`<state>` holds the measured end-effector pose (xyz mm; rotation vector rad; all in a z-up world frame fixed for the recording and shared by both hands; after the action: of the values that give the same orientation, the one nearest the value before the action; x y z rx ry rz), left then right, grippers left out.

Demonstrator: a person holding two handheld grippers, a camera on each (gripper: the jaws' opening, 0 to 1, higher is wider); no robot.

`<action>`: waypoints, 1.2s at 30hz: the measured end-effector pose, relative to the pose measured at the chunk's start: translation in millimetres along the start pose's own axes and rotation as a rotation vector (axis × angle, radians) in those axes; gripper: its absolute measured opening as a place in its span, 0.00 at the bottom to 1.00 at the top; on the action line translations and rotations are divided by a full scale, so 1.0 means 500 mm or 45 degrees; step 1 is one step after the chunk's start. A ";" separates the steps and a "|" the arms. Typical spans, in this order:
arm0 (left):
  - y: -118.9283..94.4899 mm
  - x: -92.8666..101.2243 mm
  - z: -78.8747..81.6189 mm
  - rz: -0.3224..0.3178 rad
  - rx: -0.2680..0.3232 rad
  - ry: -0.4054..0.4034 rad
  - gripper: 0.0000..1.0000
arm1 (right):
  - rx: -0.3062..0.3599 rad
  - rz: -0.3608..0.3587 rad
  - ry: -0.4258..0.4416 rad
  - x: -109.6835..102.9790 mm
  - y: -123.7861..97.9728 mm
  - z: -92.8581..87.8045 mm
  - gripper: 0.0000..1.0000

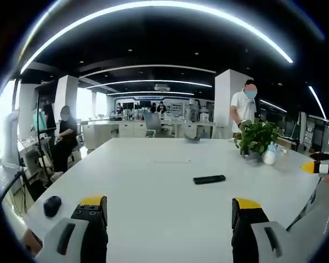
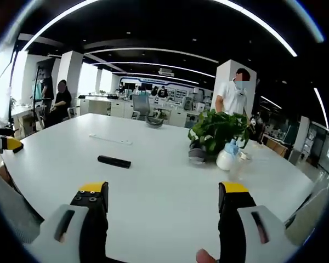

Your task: Press the specified remote control buttons in sequence, fully releasing each button before pressing the next.

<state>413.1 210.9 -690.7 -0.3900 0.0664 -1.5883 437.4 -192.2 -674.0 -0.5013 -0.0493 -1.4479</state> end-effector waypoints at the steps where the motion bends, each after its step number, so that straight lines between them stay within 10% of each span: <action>1: 0.000 0.000 0.000 0.000 0.001 -0.001 0.98 | -0.002 -0.001 0.000 0.000 0.000 -0.001 0.85; 36: -0.001 -0.016 0.007 0.000 0.026 -0.008 0.91 | -0.036 0.033 -0.014 -0.009 0.002 -0.006 0.82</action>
<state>413.7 219.6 -688.9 -0.3794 0.0456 -1.5865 436.7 -189.0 -678.5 -0.5317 -0.0310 -1.4224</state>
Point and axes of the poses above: the point that each gripper's makers call its tool centre point, and the gripper's own axes: y roughly forward along the fingers, x roughly to its right, z roughly out of its top, the point moved 1 cm from there along -y, roughly backward along the fingers, and after that the axes turned 10 degrees about -y, right-handed, at the moved point
